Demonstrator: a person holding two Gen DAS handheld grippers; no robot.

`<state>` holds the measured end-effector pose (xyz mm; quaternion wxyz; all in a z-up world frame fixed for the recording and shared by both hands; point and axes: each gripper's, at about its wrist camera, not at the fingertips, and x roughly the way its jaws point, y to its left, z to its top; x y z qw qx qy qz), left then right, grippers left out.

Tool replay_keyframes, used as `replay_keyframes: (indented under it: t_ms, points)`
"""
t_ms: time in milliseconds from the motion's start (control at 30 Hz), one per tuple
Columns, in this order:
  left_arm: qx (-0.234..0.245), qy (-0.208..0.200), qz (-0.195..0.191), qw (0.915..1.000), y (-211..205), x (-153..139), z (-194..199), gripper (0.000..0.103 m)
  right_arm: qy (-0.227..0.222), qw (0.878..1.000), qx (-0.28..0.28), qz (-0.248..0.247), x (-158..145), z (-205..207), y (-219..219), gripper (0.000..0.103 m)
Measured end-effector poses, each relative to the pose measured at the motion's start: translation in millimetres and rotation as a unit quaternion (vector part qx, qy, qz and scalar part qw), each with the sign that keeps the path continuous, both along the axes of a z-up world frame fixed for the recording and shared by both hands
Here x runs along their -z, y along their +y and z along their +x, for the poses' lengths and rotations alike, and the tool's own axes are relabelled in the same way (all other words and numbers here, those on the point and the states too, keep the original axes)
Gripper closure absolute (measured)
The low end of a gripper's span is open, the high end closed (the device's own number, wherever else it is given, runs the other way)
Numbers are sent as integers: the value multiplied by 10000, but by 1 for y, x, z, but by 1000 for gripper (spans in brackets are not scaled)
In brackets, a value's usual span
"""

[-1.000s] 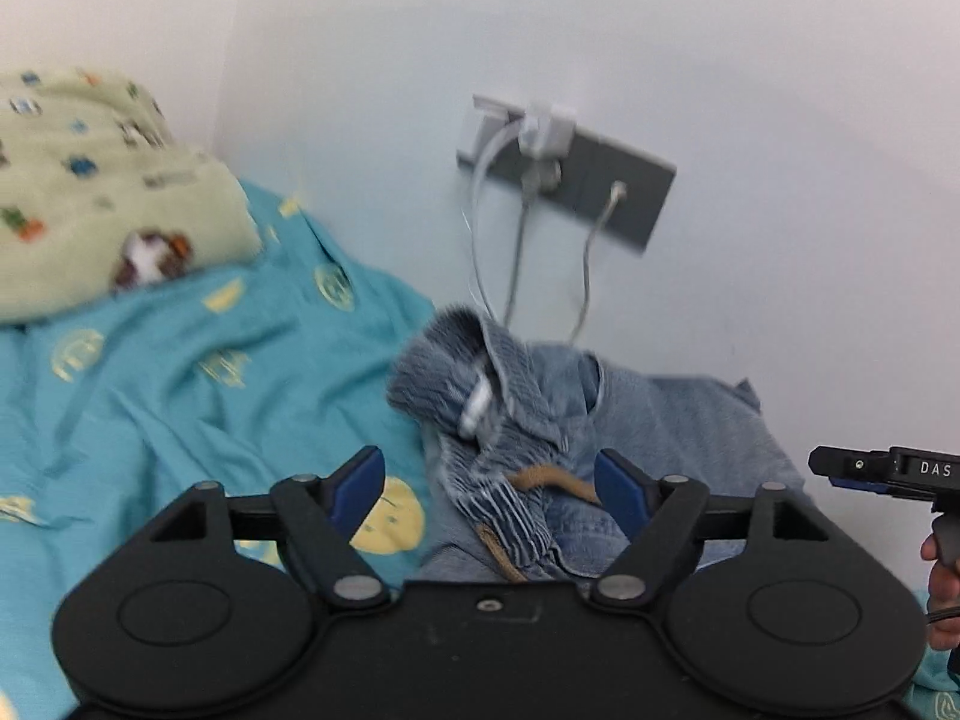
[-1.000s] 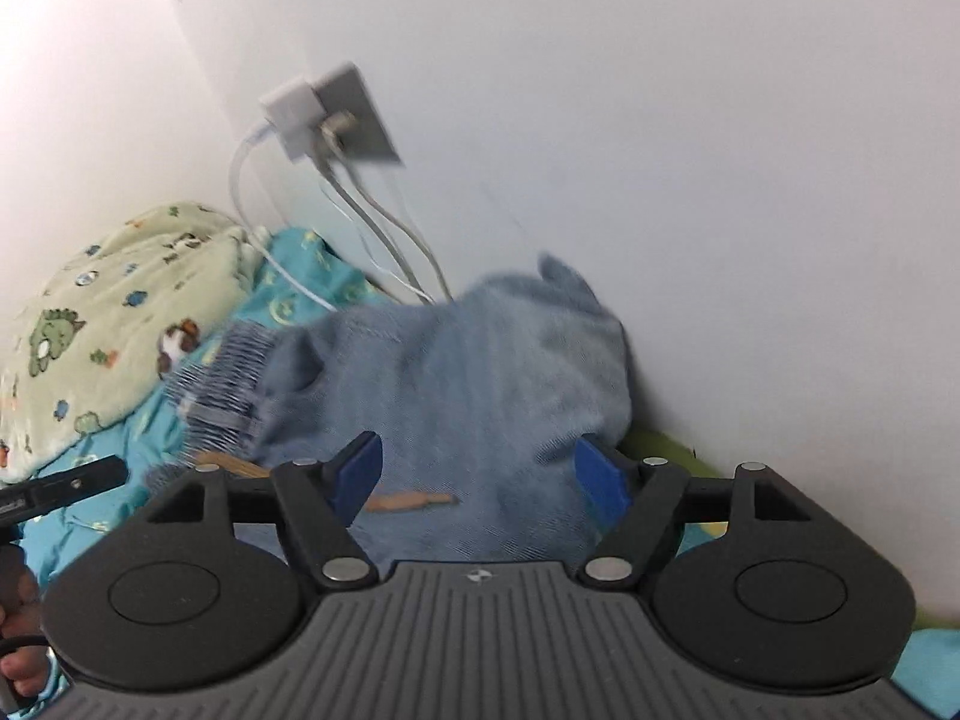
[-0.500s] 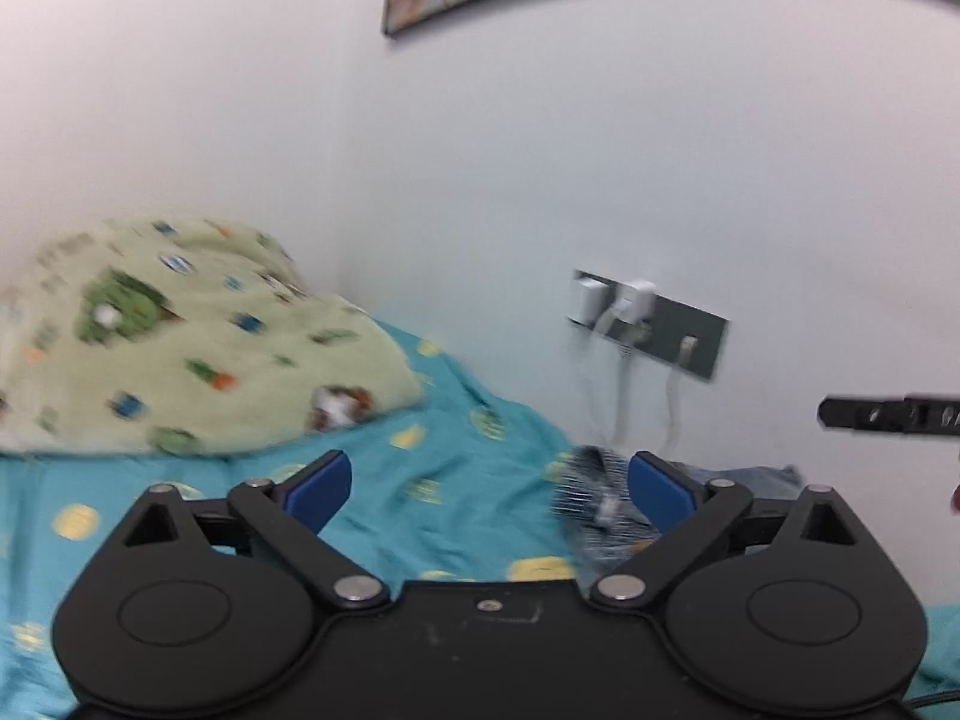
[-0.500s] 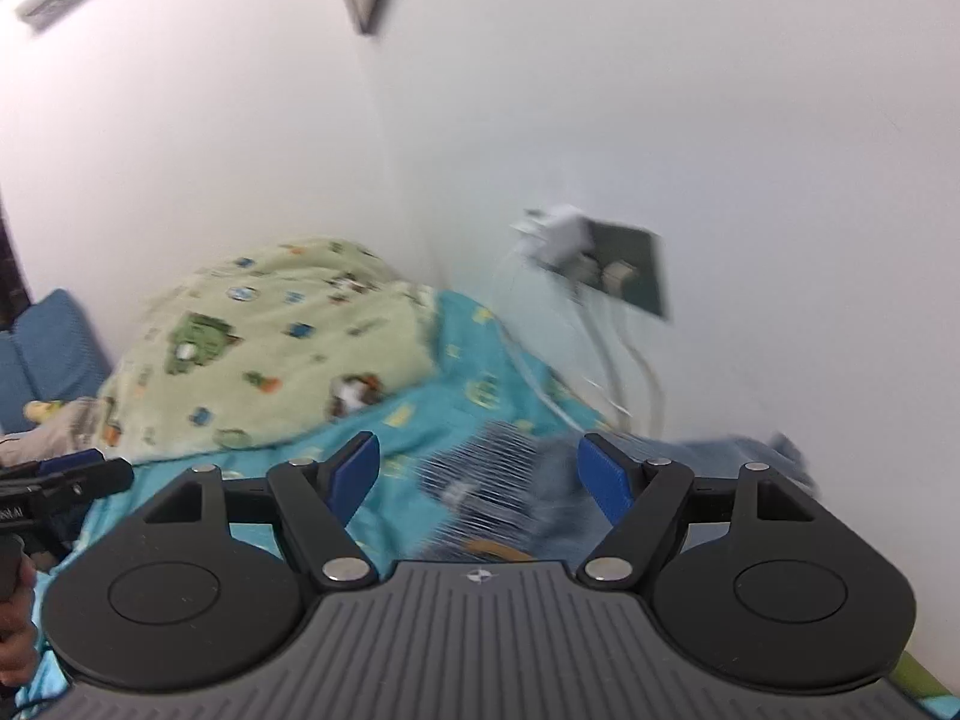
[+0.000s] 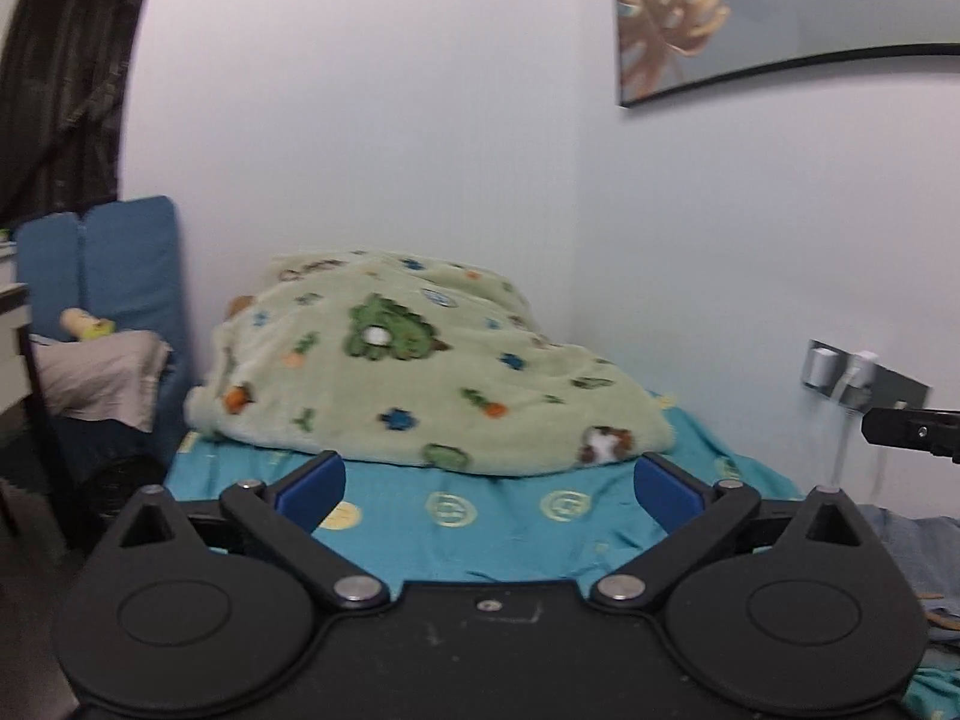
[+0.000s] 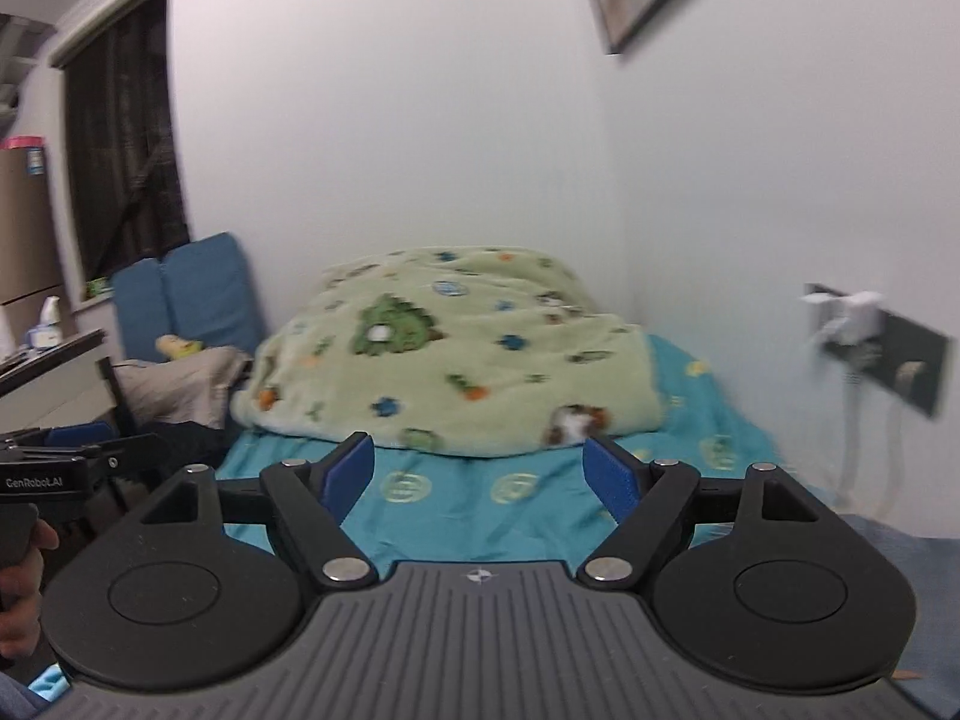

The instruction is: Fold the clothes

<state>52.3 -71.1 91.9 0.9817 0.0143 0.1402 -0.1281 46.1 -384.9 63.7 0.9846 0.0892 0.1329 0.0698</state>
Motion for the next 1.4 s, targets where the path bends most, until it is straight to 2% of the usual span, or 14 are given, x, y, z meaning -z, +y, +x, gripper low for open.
replay_keyframes:
  t_ms: [200, 400, 700, 800, 1033, 1133, 1233, 1400]
  points:
    - [-498, -88, 171, 9986, 21, 19, 1, 0, -179, 9992, -338, -74, 14, 36, 54, 24]
    - [-726, -29, 86, 9973, 34, 32, 11, 0, -168, 9982, -527, -212, 33, 63, 90, 24]
    - [-924, 163, -35, 9956, 43, 63, 24, 0, -37, 9983, -560, -124, 69, 79, 101, 24]
    - [-784, 328, -243, 9961, 45, 68, 25, 0, 60, 9982, -535, -256, 82, 77, 101, 23]
    - [-825, 452, -159, 9954, 42, 71, 27, 0, 212, 9981, -505, -267, 85, 71, 96, 22]
    - [-833, 445, -108, 9955, 41, 73, 26, 0, 268, 9982, -511, -168, 86, 71, 95, 18]
    - [-829, 427, -115, 9956, 41, 73, 24, 0, 156, 9982, -525, -253, 88, 69, 98, 3]
    - [-848, 310, 61, 9959, 38, 77, 20, 0, 101, 9980, -487, -392, 92, 69, 105, 0]
